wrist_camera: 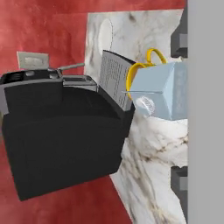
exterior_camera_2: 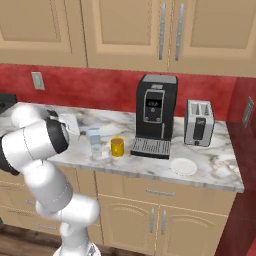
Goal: Take a sugar cube from the saucer and place it inside the coffee. Then, grab milk from the fridge and place it next to the coffee on the counter to sweeten the coffee.
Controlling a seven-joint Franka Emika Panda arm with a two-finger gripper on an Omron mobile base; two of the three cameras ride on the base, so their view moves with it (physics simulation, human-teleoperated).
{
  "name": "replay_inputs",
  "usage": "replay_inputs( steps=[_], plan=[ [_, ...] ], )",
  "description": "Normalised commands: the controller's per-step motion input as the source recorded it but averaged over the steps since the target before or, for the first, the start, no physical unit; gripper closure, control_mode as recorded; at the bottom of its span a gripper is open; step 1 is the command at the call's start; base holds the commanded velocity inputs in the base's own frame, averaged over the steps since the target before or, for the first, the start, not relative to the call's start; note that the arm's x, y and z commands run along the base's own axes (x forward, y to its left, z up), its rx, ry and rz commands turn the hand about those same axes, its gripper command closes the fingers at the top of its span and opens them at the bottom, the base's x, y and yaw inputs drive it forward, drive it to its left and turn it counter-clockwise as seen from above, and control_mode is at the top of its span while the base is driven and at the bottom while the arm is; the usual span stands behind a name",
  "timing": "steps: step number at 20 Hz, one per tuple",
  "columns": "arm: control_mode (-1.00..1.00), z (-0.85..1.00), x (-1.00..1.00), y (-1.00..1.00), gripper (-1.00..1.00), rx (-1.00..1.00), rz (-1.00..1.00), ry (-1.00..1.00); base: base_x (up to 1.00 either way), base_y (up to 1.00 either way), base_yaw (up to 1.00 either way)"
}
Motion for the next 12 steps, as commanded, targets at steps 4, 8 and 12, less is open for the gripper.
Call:
replay_inputs(
  steps=[4,8,12],
  plan=[
    [-1.0,0.8,-0.36,0.43,-1.0,-0.13,0.0,-0.42,0.0,0.0,0.0],
    [-1.0,1.0,-0.96,0.02,-1.0,-0.05,0.0,-0.64,0.0,0.0,0.0],
    [-1.0,0.95,-1.0,-0.27,-1.0,0.0,0.0,-0.71,0.0,0.0,0.0]
  ],
)
